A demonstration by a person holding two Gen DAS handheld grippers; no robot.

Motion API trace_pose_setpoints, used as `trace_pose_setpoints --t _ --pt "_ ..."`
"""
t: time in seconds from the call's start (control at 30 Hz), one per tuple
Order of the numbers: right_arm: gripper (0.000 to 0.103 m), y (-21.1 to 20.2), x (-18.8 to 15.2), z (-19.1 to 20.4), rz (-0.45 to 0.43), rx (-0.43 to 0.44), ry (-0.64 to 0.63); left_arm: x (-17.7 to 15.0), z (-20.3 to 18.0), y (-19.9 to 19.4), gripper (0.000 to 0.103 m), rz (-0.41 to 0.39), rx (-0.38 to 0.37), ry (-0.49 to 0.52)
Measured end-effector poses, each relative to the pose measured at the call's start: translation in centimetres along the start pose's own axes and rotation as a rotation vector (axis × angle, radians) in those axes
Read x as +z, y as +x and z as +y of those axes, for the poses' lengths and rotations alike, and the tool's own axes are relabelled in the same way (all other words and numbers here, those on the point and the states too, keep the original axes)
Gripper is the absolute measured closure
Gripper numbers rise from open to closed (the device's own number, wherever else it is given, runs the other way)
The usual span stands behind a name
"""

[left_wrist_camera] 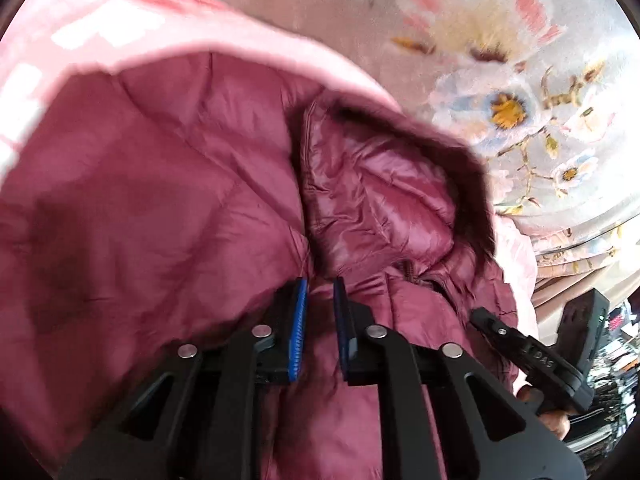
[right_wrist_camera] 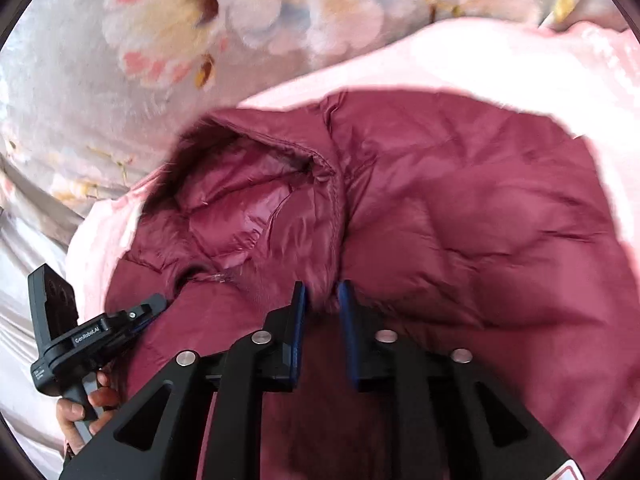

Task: Fold large clothes
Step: 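Lower the folded hem onto the collar with both grippers and hold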

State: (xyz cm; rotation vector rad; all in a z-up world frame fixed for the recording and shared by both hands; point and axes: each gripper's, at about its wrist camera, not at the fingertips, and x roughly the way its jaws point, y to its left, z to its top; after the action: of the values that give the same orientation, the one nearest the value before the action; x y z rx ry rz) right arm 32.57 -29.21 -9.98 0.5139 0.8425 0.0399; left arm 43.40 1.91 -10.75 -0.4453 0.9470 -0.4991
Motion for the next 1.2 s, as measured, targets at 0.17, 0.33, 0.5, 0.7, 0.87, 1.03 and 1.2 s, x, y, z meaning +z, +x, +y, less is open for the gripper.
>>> trace_pose_setpoints --t 0.17,0.33,0.5,0.7,0.87,1.03,1.2 --pt "0.084 -3.2 4.2 1.3 -0.088 0.026 0.015 5.0 -2.5 -3.1 0.072 -0.082 0.035 0.007" --pt "0.084 -1.1 10.1 3.0 -0.173 0.059 0.129 11.1 -3.8 -1.2 0.052 -0.146 0.001 -0.104" --pt "0.084 4.5 11.3 4.4 -0.075 -0.004 0.053 12.6 -2.9 4.8 0.058 -0.016 0.035 -0.131" --pt "0.094 5.7 7.6 4.4 0.033 -0.118 -0.162 8.5 -2.1 5.3 0.065 0.058 0.120 0.047" --pt "0.098 5.9 6.9 2.1 0.036 -0.115 -0.139 7.3 -1.7 6.2 0.070 0.045 0.159 0.105" --pt "0.099 6.6 6.3 2.3 0.005 -0.136 -0.183 5.9 -2.1 6.5 0.070 -0.023 0.190 0.180" --pt "0.099 6.7 5.1 1.8 -0.051 -0.117 -0.174 5.0 -2.2 6.4 0.070 -0.083 0.197 0.202"
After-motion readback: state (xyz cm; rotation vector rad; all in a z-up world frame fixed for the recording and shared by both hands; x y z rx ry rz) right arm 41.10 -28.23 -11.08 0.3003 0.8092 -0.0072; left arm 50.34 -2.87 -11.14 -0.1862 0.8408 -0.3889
